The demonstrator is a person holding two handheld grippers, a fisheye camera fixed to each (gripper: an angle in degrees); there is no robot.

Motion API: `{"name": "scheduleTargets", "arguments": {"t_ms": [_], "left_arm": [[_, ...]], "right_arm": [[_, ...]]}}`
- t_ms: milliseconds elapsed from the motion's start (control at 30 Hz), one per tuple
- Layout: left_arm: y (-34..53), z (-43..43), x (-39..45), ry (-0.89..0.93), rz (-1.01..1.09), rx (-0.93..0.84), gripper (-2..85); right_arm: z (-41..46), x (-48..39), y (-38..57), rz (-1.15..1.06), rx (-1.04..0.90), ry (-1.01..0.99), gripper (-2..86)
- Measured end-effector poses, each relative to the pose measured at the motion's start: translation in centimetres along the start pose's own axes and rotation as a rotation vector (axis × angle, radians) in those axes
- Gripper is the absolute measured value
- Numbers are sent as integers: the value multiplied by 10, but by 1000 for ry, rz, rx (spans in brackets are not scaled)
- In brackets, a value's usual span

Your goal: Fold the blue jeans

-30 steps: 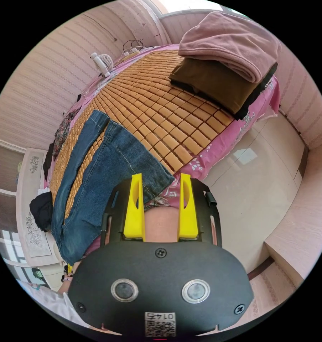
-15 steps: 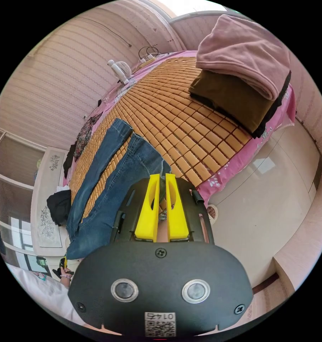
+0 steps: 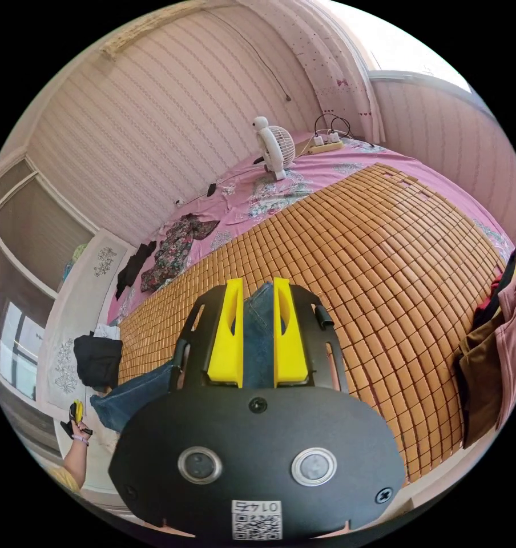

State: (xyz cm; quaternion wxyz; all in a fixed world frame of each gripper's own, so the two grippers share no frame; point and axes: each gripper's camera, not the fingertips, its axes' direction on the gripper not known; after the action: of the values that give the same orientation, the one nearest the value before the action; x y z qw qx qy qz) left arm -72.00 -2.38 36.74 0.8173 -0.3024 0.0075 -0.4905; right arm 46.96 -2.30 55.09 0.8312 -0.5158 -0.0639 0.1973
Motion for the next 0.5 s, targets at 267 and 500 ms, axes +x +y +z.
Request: {"name": "scheduleTargets", "arguments": {"t_ms": [267,500], "left_arm": [[107,113,35,-458,387,-552,19],[179,167,68,-686,699,-655,-5]], "right_arm": [[79,-8,60,-154,-318,292,96],[80,-54,83,-582,-465,399,47]]}}
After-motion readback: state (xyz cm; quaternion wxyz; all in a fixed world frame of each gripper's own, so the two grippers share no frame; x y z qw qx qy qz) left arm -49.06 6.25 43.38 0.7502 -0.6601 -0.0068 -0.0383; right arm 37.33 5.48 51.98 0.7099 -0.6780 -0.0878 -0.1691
